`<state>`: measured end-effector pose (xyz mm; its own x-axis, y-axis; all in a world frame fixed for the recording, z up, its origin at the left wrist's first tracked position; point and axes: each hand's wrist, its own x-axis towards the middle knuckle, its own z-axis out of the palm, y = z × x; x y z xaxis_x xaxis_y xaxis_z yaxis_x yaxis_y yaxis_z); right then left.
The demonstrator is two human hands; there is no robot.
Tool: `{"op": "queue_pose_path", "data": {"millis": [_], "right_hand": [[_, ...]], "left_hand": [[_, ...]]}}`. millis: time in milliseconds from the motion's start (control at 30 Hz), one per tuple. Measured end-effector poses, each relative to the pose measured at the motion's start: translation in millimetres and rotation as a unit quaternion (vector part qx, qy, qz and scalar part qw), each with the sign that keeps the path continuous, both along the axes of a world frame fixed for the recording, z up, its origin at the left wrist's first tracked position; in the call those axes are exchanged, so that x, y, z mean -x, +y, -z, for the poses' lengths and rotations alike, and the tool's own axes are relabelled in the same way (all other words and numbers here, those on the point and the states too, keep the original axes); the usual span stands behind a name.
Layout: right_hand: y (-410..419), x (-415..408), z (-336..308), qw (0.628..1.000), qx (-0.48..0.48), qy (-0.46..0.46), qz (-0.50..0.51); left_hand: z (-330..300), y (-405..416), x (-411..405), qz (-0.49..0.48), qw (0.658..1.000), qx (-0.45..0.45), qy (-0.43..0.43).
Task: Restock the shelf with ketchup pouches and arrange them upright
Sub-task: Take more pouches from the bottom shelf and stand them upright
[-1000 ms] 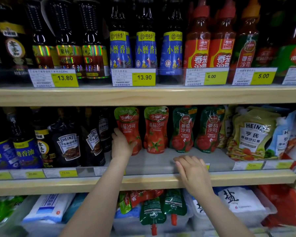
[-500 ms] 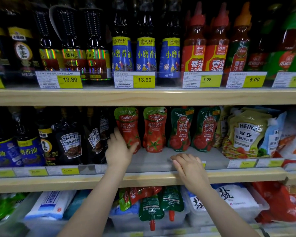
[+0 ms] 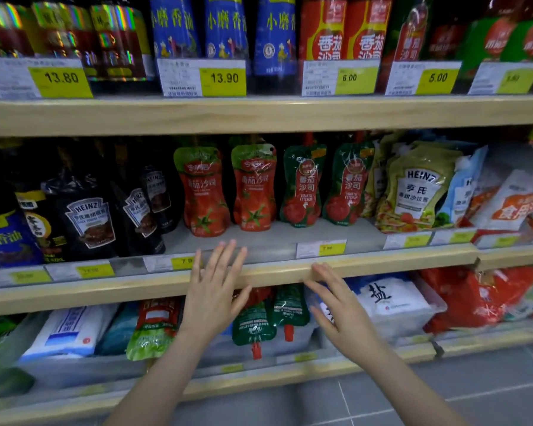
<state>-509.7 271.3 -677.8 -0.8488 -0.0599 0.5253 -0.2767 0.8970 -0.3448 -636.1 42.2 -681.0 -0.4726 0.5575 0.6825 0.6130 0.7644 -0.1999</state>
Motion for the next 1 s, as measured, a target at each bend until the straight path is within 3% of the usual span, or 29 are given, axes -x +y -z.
{"op": "queue_pose_path", "data": {"millis": [133,333,467,633,833,1000], "right_hand": [[-3.9,-6.2,37.9,1.0,-0.011,-0.015,-0.002],[-13.4,17.3,81.3,0.989,-0.004,-0.149,-0.01],[-21.6,29.9,86.1,0.994,-0.028,-0.104,0.017],[-16.7,17.5,95.6,0.995,0.048,-0.084,0.018],[-16.1,-7.5,63.3,0.987,0.133,-0.085,0.014],[1.4,-7.8,-10.0,0.981,0.183,-0.06,0.032]], "left_hand": [[12.6,-7.7,8.7,-0.011,0.999,0.0,0.043],[24.0,-5.2,17.1,0.0,0.997,-0.014,0.079],[26.7,-4.1,19.3,0.0,0.996,-0.021,0.084],[26.9,-2.9,18.3,-0.013,0.997,-0.021,0.078],[20.5,-2.1,8.5,-0.021,0.999,-0.03,0.028],[5.2,10.6,-16.4,0.005,0.991,-0.095,-0.099]]}}
